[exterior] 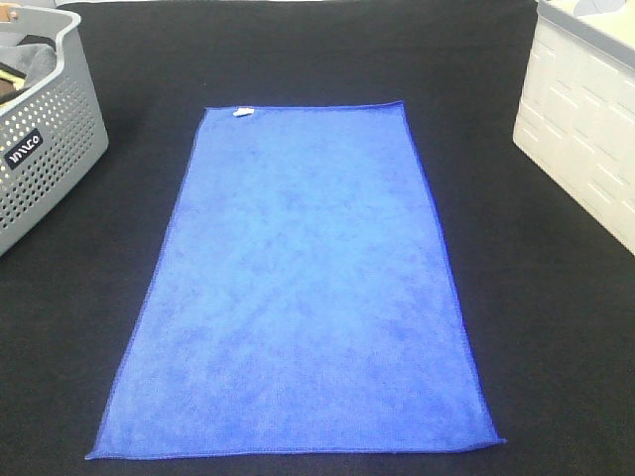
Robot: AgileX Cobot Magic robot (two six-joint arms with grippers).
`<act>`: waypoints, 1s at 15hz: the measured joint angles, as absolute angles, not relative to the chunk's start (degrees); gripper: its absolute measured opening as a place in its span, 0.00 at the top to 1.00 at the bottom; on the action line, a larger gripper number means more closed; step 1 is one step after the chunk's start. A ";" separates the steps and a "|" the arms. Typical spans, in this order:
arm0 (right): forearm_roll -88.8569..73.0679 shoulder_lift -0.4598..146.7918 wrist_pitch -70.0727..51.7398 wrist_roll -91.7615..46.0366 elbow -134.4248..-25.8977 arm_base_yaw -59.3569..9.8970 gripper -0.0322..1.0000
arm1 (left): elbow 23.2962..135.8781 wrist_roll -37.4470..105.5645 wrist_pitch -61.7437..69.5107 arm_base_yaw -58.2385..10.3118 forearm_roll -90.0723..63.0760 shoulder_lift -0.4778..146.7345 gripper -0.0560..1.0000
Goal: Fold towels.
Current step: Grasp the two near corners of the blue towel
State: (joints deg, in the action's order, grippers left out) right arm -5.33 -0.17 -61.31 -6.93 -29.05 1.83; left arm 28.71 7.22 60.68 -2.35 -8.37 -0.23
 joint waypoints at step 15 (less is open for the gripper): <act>-5.33 -0.17 -61.31 -6.93 -29.05 1.83 0.20 | 28.71 7.22 60.68 -2.35 -8.37 -0.23 0.24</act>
State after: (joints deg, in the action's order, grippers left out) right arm -5.33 -0.17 -61.31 -6.93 -29.05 1.83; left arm 28.71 7.22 60.68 -2.35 -8.37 -0.23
